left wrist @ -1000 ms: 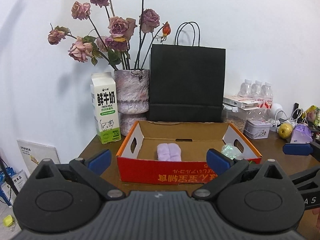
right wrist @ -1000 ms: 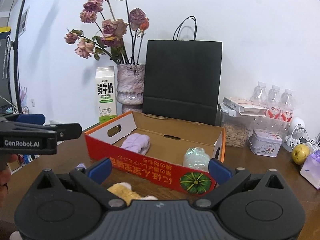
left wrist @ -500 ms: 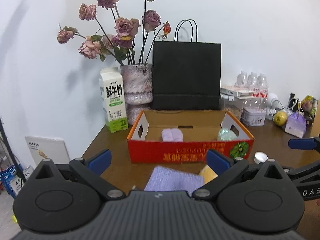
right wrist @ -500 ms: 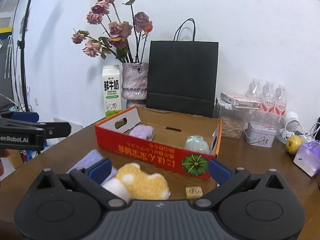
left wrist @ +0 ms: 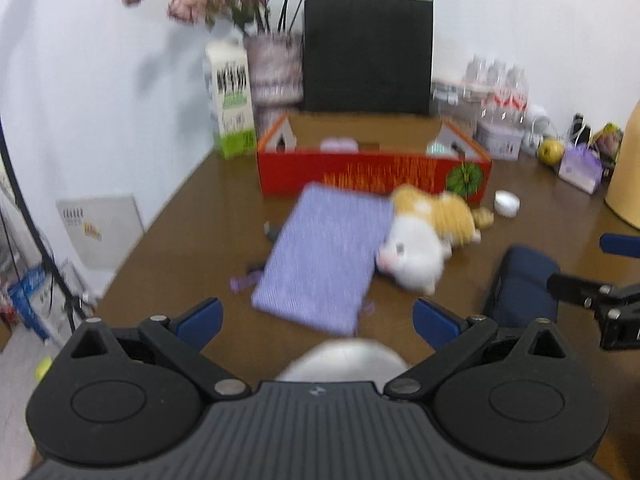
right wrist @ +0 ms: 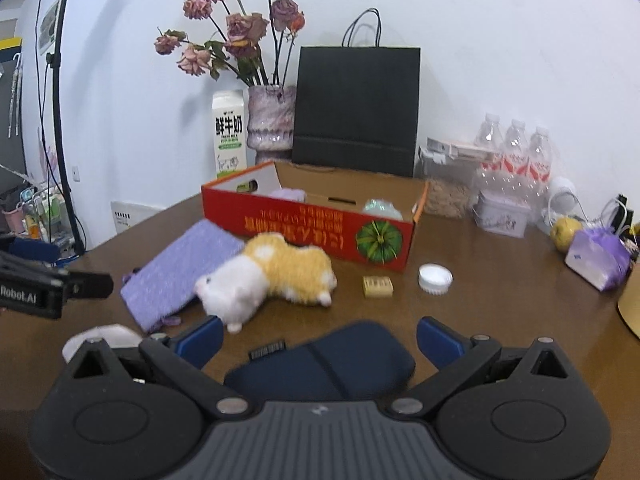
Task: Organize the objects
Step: 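Move back to the table and grasp the white cloth with the left gripper, then grasp the navy glasses case with the right gripper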
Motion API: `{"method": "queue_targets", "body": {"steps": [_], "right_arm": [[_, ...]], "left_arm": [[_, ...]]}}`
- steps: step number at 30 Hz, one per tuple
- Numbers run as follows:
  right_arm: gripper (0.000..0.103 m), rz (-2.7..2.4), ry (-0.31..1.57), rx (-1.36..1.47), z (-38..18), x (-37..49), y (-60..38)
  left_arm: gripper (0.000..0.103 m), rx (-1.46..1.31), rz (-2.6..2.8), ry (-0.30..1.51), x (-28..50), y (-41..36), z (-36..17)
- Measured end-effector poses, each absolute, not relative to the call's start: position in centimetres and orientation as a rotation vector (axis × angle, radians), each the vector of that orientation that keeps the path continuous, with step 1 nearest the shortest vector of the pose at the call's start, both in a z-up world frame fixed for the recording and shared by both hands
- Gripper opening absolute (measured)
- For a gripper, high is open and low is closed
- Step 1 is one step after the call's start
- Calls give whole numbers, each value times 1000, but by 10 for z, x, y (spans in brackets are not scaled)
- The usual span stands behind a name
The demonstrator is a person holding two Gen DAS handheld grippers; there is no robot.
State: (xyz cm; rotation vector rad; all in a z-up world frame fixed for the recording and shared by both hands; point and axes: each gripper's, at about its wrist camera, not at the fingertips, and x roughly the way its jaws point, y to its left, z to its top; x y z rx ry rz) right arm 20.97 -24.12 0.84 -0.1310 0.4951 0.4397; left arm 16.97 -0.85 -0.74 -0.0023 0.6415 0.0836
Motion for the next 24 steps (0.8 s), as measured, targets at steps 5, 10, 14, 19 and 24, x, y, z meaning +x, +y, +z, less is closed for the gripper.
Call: {"method": "queue_targets", "body": {"steps": [5,10,14,19,24], "right_arm": [[103,431,525,-111,-7,204,-252],[103,416,546,-79,-24,205,-257],[103,400,547,-68,-31,207,-258],[103,410,549,-52,-35,208,-261],[103,423,560,-39,-37,211,-262]], "left_arm": [[103,-54,130,728,167,-21,-35],[103,-148,202,729,171,-33,-51],[103,-123,240,725,176,-40,-60],[93,-5,130,728,169,-37,-63],[77,135,-49,734,160,-23,-59]]}}
